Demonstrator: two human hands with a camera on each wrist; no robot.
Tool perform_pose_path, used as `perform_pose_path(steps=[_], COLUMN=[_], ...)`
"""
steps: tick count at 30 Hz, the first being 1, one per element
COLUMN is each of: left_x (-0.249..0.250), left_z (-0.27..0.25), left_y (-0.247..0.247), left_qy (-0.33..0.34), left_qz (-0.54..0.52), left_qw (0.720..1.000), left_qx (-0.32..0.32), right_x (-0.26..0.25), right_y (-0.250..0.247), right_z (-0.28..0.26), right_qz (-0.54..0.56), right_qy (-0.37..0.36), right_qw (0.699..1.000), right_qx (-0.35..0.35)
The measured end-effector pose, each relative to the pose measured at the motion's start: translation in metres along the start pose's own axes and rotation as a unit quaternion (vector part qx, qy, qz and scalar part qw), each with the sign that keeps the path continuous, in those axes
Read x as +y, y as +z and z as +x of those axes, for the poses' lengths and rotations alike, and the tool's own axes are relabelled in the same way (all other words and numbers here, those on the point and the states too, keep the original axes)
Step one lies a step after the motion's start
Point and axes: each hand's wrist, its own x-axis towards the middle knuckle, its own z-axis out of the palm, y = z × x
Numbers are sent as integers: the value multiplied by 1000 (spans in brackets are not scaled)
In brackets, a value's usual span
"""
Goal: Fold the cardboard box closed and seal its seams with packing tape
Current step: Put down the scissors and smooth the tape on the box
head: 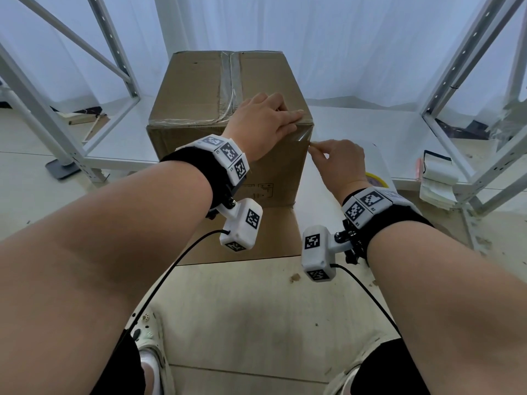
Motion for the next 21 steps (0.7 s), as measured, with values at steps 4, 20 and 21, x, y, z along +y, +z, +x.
perform_pose_path(steps=[4,20,21], left_x=[2,8,10], left_z=[0,-2,-1], left_y=[1,4,5], left_qy=[-4,-5,-7], left_qz=[-3,41,48], left_qw=[1000,999,999], left_qx=[1,22,21], right_x=[-10,-12,-11], right_y=[0,-21,-21], right_z=[-2,18,19], right_qz=[-33,340,333], right_qy=[-6,61,59], right_qw=[999,938,941], right_qx=[-8,-4,-12])
